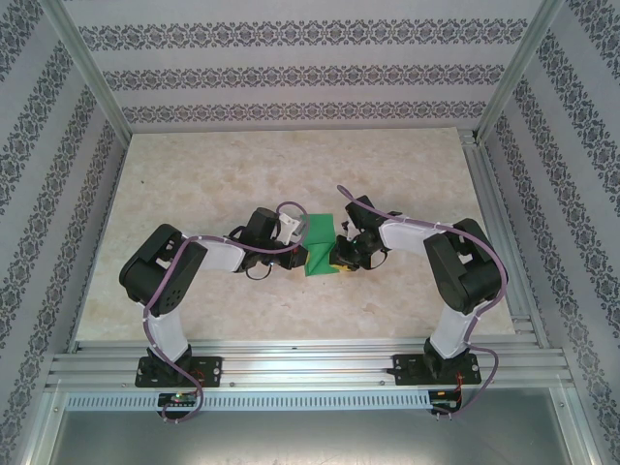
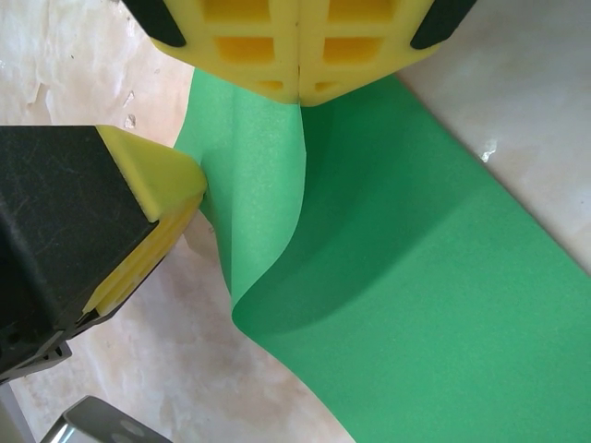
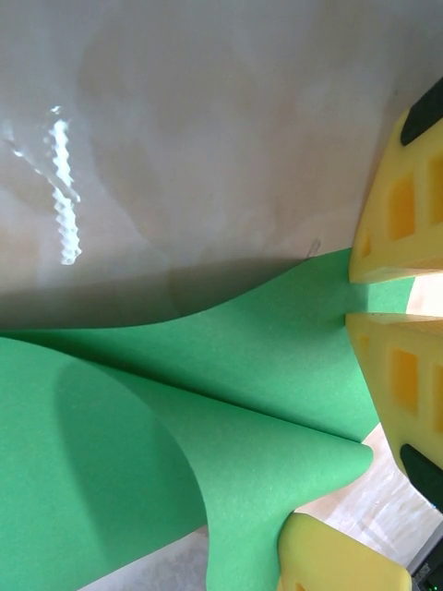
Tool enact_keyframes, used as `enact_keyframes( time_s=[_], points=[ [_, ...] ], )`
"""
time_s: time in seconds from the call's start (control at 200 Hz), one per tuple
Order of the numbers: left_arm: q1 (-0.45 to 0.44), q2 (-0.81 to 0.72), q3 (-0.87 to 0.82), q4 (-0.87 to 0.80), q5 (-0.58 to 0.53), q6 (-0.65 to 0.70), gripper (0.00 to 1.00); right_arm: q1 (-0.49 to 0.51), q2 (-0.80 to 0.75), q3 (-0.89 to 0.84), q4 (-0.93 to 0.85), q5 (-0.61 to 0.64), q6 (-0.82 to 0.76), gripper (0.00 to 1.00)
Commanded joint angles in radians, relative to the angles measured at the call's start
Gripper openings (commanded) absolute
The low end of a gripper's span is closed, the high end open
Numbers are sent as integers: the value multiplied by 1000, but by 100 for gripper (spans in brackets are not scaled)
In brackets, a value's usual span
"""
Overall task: Fold a paper plane with a square sheet of paper (fold left side to right side)
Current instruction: Fold the triangle a second time at the center of the table.
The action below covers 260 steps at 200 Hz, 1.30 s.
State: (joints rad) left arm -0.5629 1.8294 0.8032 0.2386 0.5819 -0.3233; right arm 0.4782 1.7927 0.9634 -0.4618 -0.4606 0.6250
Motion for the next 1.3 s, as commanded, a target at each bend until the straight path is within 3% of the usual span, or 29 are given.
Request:
enact_keyframes(
  time_s=[0.0, 1.294],
  points=[
    [18, 2, 17, 10, -17, 0, 0, 15, 47, -9, -67, 86, -30, 18],
    [19, 17, 13, -61, -86, 33, 0, 25, 60, 10, -84, 85, -41, 19]
  ],
)
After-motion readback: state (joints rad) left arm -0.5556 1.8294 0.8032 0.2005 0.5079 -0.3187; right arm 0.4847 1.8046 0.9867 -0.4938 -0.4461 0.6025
